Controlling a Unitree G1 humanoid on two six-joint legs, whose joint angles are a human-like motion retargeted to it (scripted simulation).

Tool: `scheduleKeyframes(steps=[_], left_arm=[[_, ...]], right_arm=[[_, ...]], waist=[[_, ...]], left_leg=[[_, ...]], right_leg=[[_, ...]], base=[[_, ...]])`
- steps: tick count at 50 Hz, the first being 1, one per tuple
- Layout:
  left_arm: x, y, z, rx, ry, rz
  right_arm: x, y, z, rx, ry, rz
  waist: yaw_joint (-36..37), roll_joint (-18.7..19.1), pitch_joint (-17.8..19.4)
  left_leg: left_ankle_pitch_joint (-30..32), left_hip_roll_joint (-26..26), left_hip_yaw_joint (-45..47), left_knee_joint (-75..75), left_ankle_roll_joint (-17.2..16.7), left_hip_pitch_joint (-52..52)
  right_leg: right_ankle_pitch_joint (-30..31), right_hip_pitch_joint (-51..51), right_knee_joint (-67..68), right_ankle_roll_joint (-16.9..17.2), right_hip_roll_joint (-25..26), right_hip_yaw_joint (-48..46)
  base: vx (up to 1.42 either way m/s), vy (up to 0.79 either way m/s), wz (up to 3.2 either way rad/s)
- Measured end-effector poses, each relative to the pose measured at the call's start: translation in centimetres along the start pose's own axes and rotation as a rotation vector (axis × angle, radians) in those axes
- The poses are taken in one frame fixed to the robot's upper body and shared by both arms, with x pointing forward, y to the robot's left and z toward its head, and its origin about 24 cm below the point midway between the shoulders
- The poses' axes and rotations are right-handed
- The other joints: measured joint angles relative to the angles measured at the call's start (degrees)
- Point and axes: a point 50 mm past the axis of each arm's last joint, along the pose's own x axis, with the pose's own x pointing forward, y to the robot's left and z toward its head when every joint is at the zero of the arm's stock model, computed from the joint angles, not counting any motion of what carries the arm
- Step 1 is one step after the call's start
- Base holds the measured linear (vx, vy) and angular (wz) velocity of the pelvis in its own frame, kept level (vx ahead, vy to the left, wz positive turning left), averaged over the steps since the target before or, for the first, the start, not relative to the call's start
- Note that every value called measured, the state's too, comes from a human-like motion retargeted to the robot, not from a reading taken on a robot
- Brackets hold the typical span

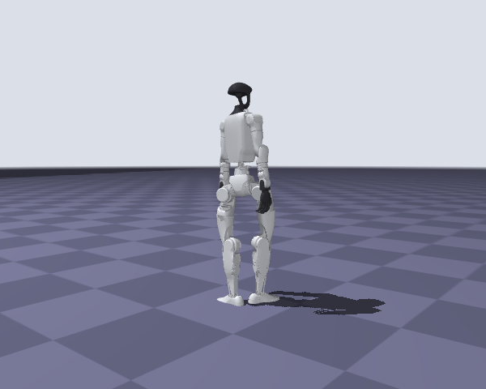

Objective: In place motions

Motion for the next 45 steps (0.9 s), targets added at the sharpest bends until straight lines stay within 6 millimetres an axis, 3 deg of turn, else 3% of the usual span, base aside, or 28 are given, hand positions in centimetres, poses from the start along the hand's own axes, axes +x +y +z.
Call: scheduleKeyframes(steps=[5,7,10,11,13,15,20,23,25,26,27,29,33,38,41,43,45], left_arm=[[0.1,-0.2,0.4,-0.021,-0.052,0.007],[0.1,-0.4,0.2,-0.029,-0.052,-0.003],[0.1,-0.3,0.5,-0.038,-0.066,0.003],[0.1,-0.4,0.7,-0.036,-0.073,0.005],[0.1,-0.8,1.2,-0.028,-0.082,-0.003],[0.1,-1.6,1.6,-0.026,-0.092,-0.023],[0.1,-3.2,2.1,-0.002,-0.125,-0.068],[0.1,-3.7,1.6,0.041,-0.111,-0.084],[0.1,-3.9,0.9,0.070,-0.090,-0.090],[0.1,-4.0,0.3,0.080,-0.072,-0.093],[0.1,-4.0,-0.3,0.089,-0.055,-0.096],[0.1,-3.9,-1.0,0.101,-0.033,-0.104],[0.1,-2.7,0.0,0.126,-0.061,-0.081],[0.1,-1.9,-0.5,0.121,-0.068,-0.073],[0.1,-1.8,-0.1,0.103,-0.089,-0.109],[0.0,-1.7,0.1,0.101,-0.095,-0.120],[0.1,-1.7,0.4,0.110,-0.095,-0.108]], right_arm=[[0.1,0.6,0.2,0.014,-0.019,0.026],[0.1,0.7,0.5,-0.002,-0.040,0.032],[0.1,0.6,1.8,-0.041,-0.092,0.040],[0.0,0.5,2.4,-0.054,-0.113,0.037],[-0.1,0.2,3.5,-0.072,-0.151,0.027],[-0.3,-0.1,4.5,-0.085,-0.182,0.015],[-0.7,-0.8,6.3,-0.094,-0.242,-0.003],[-0.9,-1.0,6.7,-0.089,-0.264,-0.011],[-0.8,-1.1,6.6,-0.076,-0.263,-0.015],[-0.7,-1.0,6.1,-0.070,-0.250,-0.012],[-0.6,-0.9,5.7,-0.064,-0.237,-0.008],[-0.5,-0.4,5.2,-0.051,-0.222,0.006],[-0.3,0.5,5.1,0.026,-0.248,0.010],[-0.1,0.3,2.9,-0.023,-0.180,0.005],[-0.1,0.0,2.7,-0.050,-0.160,-0.030],[-0.1,-0.1,2.7,-0.055,-0.151,-0.042],[-0.1,0.0,2.7,-0.048,-0.141,-0.037]], waist=[[1.8,-4.2,-1.9],[2.7,-7.2,-3.1],[3.3,-11.6,-3.3],[3.7,-11.4,-2.5],[5.8,-10.6,-0.9],[8.7,-10.6,0.4],[12.0,-10.9,2.3],[14.0,-7.9,3.9],[15.3,-5.2,4.7],[15.1,-4.4,4.3],[14.4,-3.3,3.7],[12.3,-1.5,2.6],[11.4,-2.4,4.6],[14.8,-1.6,2.2],[14.5,-1.0,2.6],[13.2,-0.4,3.1],[11.9,-0.2,3.8]], left_leg=[[5.0,1.4,-1.0,6.5,2.8,3.1],[6.6,2.1,-2.0,11.9,6.9,3.5],[3.8,7.3,-9.3,28.7,16.5,-0.2],[1.7,10.2,-14.0,34.8,16.8,-3.4],[-1.6,11.6,-25.9,42.1,14.6,-10.2],[-4.4,6.6,-34.4,42.0,11.4,-14.3],[-11.3,-3.2,-36.3,30.6,9.5,-15.2],[-8.6,-7.7,-42.9,19.8,6.9,-15.6],[-3.2,-8.7,-44.6,11.9,6.1,-14.5],[-4.0,-10.6,-46.9,10.2,8.8,-14.3],[-4.4,-10.9,-47.5,8.9,10.0,-13.9],[-3.7,-7.7,-45.1,8.9,7.8,-14.0],[-2.1,-7.1,-45.2,8.8,6.1,-13.7],[-1.1,-7.7,-47.2,6.2,5.5,-14.1],[-0.1,-7.2,-51.5,7.2,4.8,-16.1],[0.8,-7.2,-56.2,8.0,4.7,-17.8],[1.9,-7.9,-61.6,8.8,4.4,-19.4]], right_leg=[[-0.6,0.6,-0.7,-0.9,-2.2,4.4],[-0.9,0.8,-0.6,-1.0,-5.0,6.3],[-1.1,1.0,-0.1,-1.1,-9.0,8.9],[-0.9,1.2,-0.5,-1.5,-8.3,9.2],[-0.1,1.2,-1.4,-2.4,-6.3,10.5],[0.9,0.8,-2.1,-2.9,-5.6,12.9],[2.2,-0.3,-1.9,-3.0,-6.2,16.7],[2.6,0.2,-2.3,-3.2,-2.7,18.5],[2.5,1.0,-2.7,-3.4,0.7,19.9],[2.5,1.2,-2.9,-3.3,1.5,20.1],[2.4,1.2,-3.1,-3.2,2.3,19.9],[2.1,0.4,-3.1,-2.9,3.3,18.8],[1.7,1.2,-2.4,-2.9,3.1,18.2],[-0.6,0.2,0.8,-2.0,4.0,18.0],[-1.9,-0.8,4.4,-0.9,4.1,17.3],[-1.2,-2.2,7.2,-1.3,4.2,20.4],[-1.1,-4.1,10.3,-0.1,7.3,33.0]], base=[[-0.16,0.03,-0.74],[-0.14,0.00,-0.74],[-0.24,0.00,-0.59],[-0.30,0.04,-0.67],[-0.31,0.09,-1.11],[-0.36,0.13,-1.49],[-0.24,0.09,-1.01],[-0.06,0.06,-1.04],[0.11,0.01,-0.91],[0.22,-0.04,-0.46],[0.23,-0.08,0.12],[0.07,-0.14,0.22],[-0.04,-0.18,0.26],[0.21,-0.22,0.20],[0.13,-0.30,1.04],[0.15,-0.40,1.93],[0.12,-0.38,2.33]])
